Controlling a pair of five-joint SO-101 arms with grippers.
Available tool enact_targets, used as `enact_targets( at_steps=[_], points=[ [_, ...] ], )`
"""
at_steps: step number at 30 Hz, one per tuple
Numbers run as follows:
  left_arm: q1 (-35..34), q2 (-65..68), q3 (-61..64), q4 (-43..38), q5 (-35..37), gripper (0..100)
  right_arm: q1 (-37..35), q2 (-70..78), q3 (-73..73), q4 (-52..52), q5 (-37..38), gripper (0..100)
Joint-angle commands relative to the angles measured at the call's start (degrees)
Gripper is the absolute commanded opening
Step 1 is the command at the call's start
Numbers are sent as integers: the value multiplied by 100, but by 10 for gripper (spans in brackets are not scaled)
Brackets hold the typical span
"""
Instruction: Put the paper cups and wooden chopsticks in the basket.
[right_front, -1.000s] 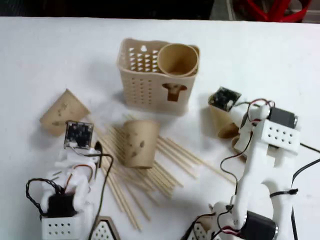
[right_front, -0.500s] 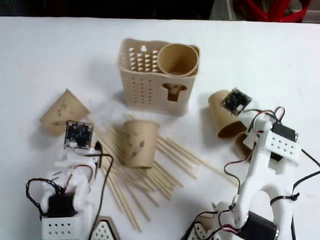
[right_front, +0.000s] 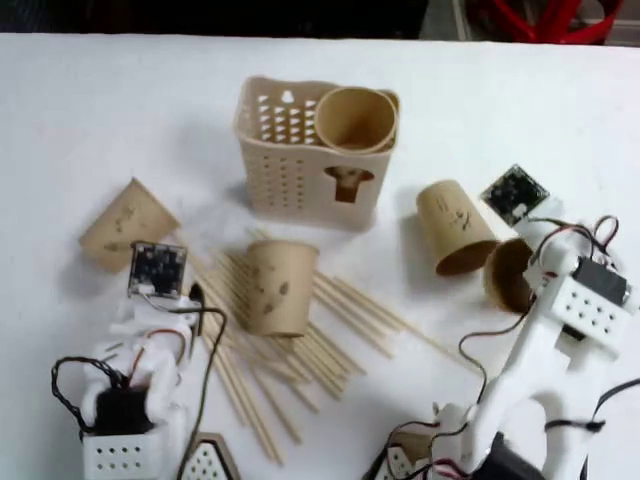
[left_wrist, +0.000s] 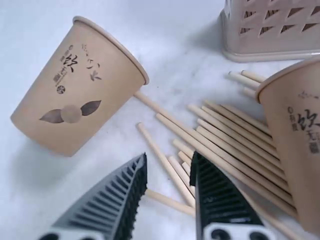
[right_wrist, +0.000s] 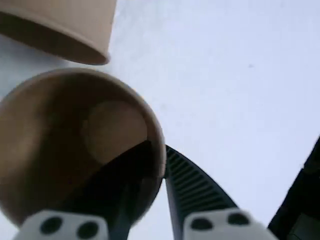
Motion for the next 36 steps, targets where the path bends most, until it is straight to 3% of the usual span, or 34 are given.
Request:
enact_targets(
  at_steps=[1, 19, 28, 36],
  points=[
    [-48, 48, -53, -193, -62, 158, 110, -655, -290, 101, -97, 19],
    [-48, 48, -53, -193, -62, 158, -567, -3081, -782, 470, -2382, 19],
    [-48, 48, -53, -185, -62, 158, -1613, -3090, -1890, 462, -4141, 20],
    [-48, 48, -53, -185, -62, 158, -2844, -3020, -2391, 426, -5169, 20]
  ],
)
